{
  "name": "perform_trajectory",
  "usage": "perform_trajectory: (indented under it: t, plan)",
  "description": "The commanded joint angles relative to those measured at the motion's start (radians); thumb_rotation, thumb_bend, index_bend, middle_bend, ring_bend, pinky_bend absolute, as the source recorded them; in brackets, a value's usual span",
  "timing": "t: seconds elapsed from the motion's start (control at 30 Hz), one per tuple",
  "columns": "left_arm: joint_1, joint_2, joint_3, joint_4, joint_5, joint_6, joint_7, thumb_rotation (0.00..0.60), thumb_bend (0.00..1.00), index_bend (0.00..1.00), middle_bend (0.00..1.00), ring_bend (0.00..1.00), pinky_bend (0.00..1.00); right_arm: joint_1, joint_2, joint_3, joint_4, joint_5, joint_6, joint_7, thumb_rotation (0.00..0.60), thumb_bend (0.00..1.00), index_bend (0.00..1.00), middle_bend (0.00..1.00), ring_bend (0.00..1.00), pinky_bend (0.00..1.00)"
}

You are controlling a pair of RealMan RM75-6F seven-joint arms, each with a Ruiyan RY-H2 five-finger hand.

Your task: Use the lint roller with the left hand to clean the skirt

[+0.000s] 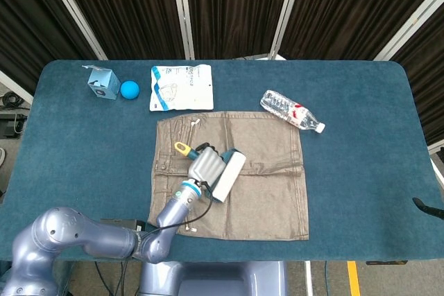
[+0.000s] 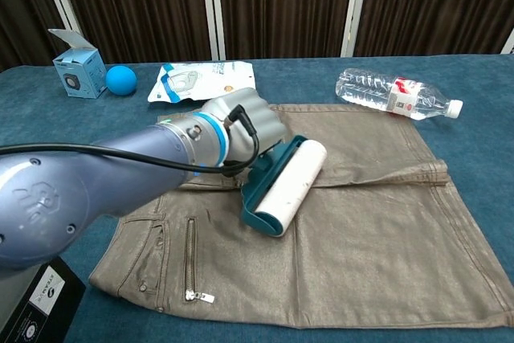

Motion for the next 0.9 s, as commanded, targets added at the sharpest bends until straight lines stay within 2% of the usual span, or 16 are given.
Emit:
perform_trajectory:
  t: [0.03,0.2,0.37,0.6,0.9]
  plan:
    - [-0.021,-0.039,-0.008,0.011,0.0,0.011,0.033,0.6,0.66,0.55,0.46,0.39,0.44,-0.001,0.002,0.001,0.001,0.002,0.0,0.003,0.6,0.0,0.0,0.0,0.0,0.0]
    - [-0.029,-0.067,-0.01,0.029,0.002,0.018,0.059,0.6,0.66,0.55,0.46,0.39,0.44,-0.002,0.002,0.0,0.003,0.002,0.0,0.004,0.6,0.0,0.0,0.0,0.0,0.0]
    - [-0.019,-0.057,-0.005,0.036,-0.007,0.023,0.064,0.6,0.66,0.55,0.46,0.39,0.44,-0.002,0.002,0.001,0.002,0.001,0.0,0.003,0.6,0.0,0.0,0.0,0.0,0.0]
    - [0.02,0.02,0.019,0.03,-0.001,0.029,0.043,0.6,0.66,0.55,0.46,0.39,0.44,-0.003,0.003,0.001,-0.001,0.002,0.0,0.003,0.6,0.0,0.0,0.0,0.0,0.0]
    - [0.124,0.145,0.096,0.07,-0.013,-0.013,-0.044,0.6,0.66,0.55,0.46,0.39,0.44,0.0,0.002,-0.001,-0.011,-0.008,0.002,-0.007,0.6,0.0,0.0,0.0,0.0,0.0]
